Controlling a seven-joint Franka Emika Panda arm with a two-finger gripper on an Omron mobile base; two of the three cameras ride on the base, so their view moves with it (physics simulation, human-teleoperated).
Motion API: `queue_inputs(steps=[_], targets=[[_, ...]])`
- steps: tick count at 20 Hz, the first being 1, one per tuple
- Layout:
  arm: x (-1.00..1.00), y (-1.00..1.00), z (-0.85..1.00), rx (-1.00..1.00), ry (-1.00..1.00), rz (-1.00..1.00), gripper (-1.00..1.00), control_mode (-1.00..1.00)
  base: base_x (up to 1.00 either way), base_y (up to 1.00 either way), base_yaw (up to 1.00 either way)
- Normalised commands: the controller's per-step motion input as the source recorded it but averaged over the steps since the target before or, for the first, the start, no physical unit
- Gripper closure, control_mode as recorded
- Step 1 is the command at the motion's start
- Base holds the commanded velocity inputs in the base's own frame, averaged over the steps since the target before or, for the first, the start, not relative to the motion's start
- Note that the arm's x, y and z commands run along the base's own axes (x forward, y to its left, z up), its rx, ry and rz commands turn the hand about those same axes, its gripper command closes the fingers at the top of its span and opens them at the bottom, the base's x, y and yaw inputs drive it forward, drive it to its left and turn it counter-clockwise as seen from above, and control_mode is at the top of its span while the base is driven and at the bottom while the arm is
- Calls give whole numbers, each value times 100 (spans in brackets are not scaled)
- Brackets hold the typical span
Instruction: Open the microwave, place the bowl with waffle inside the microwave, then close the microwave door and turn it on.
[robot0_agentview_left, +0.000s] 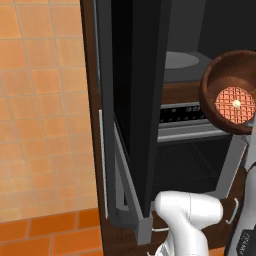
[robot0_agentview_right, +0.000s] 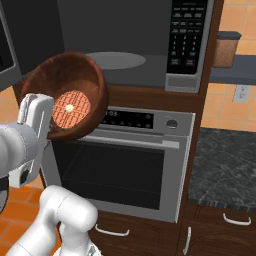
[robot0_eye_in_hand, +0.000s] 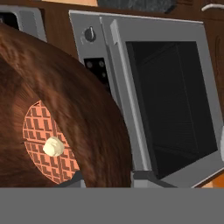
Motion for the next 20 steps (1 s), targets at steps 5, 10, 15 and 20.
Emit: queue_inputs(steps=[5, 10, 15, 20], targets=[[83, 15, 0, -3, 9, 2, 100, -100, 0, 0, 0], [66, 35, 16, 0, -1, 2, 100, -100, 0, 0, 0], [42, 9, 37, 2, 9, 0, 100, -100, 0, 0, 0], [44, 0, 34, 0, 9, 4, 100, -100, 0, 0, 0]])
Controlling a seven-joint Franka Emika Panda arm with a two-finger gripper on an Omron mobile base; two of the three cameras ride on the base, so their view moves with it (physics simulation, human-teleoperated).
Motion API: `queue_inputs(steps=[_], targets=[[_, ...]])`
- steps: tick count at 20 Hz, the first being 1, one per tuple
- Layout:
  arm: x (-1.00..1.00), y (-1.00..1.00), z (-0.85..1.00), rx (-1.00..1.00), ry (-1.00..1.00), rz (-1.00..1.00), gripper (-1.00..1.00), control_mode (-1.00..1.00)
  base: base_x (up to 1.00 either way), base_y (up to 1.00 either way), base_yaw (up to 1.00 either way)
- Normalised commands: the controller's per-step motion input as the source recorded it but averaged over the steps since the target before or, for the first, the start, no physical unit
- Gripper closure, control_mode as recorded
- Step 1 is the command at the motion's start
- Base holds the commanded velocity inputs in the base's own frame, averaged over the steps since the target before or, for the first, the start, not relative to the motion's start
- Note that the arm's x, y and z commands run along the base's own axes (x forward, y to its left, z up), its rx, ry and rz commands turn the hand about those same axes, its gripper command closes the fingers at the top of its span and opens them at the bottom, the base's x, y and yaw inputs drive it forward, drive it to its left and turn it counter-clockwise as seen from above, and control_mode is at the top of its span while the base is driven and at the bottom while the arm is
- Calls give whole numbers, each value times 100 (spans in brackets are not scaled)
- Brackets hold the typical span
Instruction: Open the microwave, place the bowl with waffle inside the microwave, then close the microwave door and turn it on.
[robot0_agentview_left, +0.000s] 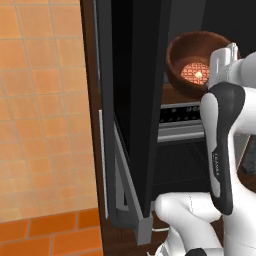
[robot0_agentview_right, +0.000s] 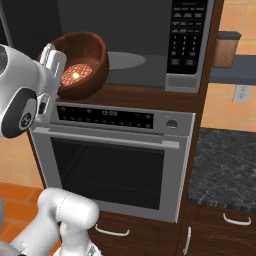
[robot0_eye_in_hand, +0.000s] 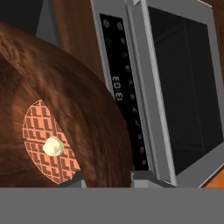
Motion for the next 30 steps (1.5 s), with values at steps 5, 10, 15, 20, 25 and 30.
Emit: queue_inputs(steps=[5, 10, 15, 20, 25, 30], targets=[[73, 0, 14, 0, 5, 8, 100, -100, 0, 0, 0], [53, 0, 5, 0, -1, 6, 100, -100, 0, 0, 0], [36, 0, 15, 0, -4, 0, 100, -100, 0, 0, 0], [37, 0, 0, 2, -21, 0, 100, -100, 0, 0, 0], [44, 0, 0, 4, -23, 0, 100, -100, 0, 0, 0], [57, 0, 0, 0, 7, 0, 100, -100, 0, 0, 0]])
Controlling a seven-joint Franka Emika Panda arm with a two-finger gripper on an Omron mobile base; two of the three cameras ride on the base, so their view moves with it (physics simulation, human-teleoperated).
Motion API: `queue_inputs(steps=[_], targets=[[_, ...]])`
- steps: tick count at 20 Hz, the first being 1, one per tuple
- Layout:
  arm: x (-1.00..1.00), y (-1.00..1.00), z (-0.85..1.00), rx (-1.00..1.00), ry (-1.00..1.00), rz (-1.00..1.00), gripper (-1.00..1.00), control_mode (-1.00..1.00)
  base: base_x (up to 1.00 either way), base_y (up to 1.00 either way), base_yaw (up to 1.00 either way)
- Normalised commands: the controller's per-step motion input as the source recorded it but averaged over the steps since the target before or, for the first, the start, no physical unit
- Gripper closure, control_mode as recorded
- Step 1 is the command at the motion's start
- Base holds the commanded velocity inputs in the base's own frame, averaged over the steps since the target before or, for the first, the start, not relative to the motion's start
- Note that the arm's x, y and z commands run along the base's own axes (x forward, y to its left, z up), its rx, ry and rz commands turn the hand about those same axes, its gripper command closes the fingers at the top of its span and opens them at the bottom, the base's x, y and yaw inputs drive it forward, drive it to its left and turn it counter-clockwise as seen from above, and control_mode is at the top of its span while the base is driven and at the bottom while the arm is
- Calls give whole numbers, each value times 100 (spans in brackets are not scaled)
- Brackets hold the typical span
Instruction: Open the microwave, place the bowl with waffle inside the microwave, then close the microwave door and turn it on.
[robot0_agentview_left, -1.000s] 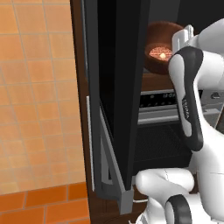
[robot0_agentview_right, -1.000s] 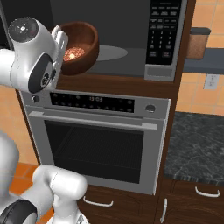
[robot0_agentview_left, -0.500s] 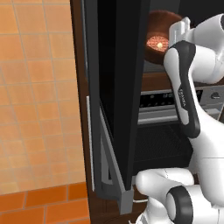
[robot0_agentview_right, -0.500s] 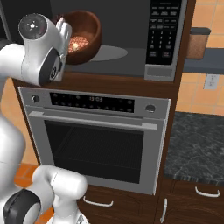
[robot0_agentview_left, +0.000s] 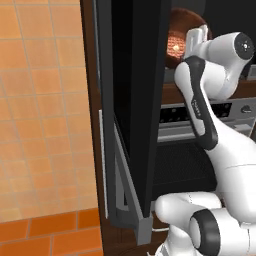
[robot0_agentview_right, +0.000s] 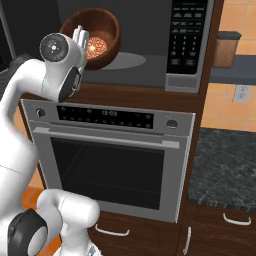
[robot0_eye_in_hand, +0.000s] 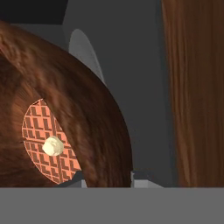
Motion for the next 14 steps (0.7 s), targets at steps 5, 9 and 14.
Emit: queue_inputs(steps=[5, 9, 14], targets=[[70, 0, 0, 0, 16, 0, 100, -100, 0, 0, 0], [72, 0, 0, 0, 18, 0, 100, -100, 0, 0, 0], [71, 0, 0, 0, 10, 0, 100, -100, 0, 0, 0]])
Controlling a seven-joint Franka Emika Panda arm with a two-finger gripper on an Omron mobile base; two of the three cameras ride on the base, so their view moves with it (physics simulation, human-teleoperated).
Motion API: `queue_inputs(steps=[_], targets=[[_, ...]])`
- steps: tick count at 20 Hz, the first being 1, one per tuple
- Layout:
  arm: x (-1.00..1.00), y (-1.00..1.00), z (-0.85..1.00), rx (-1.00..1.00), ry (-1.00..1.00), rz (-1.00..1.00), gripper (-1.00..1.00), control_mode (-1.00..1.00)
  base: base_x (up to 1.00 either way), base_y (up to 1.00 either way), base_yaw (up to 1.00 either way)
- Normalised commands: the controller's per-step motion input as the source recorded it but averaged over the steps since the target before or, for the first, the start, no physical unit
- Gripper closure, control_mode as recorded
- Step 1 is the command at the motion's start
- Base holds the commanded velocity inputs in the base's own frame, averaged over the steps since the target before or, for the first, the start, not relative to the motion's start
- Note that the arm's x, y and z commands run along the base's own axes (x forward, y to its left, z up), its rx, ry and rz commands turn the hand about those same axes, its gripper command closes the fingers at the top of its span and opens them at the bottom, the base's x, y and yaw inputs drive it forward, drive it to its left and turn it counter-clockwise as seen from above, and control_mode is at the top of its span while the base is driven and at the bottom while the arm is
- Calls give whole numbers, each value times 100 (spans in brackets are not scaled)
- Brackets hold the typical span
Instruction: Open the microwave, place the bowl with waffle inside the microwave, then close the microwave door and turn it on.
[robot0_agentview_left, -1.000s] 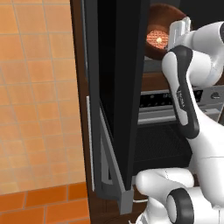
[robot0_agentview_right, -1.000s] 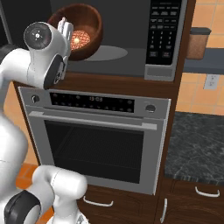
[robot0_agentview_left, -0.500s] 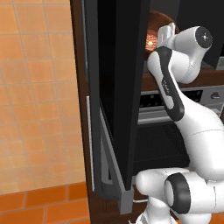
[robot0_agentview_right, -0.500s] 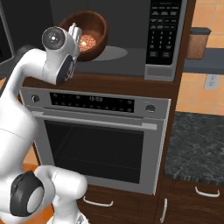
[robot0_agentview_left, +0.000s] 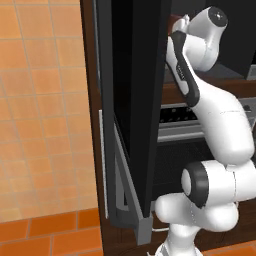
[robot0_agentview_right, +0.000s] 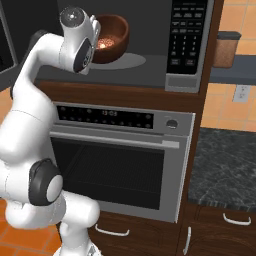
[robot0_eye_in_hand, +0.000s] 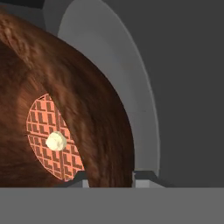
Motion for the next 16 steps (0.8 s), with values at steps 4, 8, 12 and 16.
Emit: queue_inputs(steps=[4, 8, 12, 16], targets=[[70, 0, -9, 0, 11, 0, 100, -100, 0, 0, 0], [46, 0, -28, 0, 10, 0, 100, -100, 0, 0, 0], [20, 0, -44, 0, 1, 0, 100, -100, 0, 0, 0], [0, 0, -51, 0, 0, 0, -100, -100, 0, 0, 0]])
